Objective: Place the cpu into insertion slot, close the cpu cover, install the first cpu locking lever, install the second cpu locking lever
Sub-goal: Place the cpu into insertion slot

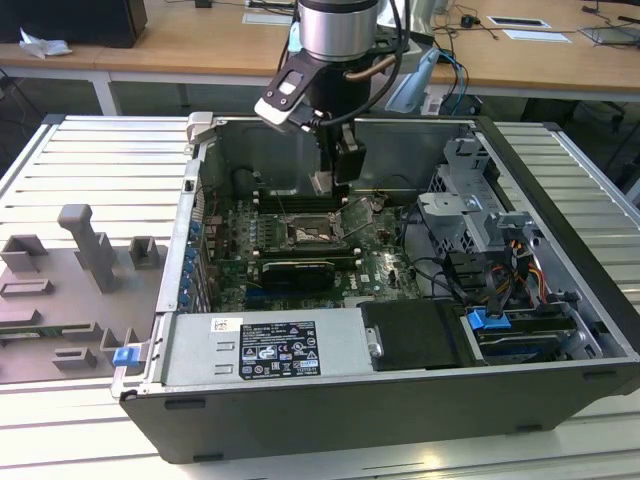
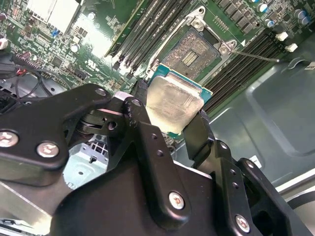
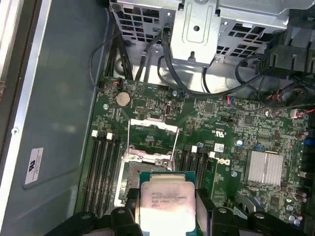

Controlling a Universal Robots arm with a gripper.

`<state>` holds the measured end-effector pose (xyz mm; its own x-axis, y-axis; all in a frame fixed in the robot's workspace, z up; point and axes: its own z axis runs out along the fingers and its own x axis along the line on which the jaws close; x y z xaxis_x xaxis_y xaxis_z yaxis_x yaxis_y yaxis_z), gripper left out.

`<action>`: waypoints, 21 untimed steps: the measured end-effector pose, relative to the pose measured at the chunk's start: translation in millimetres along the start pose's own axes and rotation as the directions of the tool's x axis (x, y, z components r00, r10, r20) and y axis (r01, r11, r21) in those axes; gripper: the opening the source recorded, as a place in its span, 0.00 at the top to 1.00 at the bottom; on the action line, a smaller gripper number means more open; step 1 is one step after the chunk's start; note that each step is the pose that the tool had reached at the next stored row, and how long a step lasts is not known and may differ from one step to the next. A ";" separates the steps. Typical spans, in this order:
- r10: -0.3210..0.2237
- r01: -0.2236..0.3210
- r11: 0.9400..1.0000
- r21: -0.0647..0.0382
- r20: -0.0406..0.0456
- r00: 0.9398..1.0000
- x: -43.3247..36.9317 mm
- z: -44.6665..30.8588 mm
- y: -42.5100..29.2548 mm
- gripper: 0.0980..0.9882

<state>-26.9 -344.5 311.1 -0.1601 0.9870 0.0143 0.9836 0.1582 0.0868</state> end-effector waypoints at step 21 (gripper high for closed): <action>0.064 -0.064 0.998 -0.001 0.007 0.998 -0.2 10.8 -0.9 0.50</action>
<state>-26.9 -344.5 300.3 -0.0959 0.9953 0.0124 0.9918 0.0945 0.0866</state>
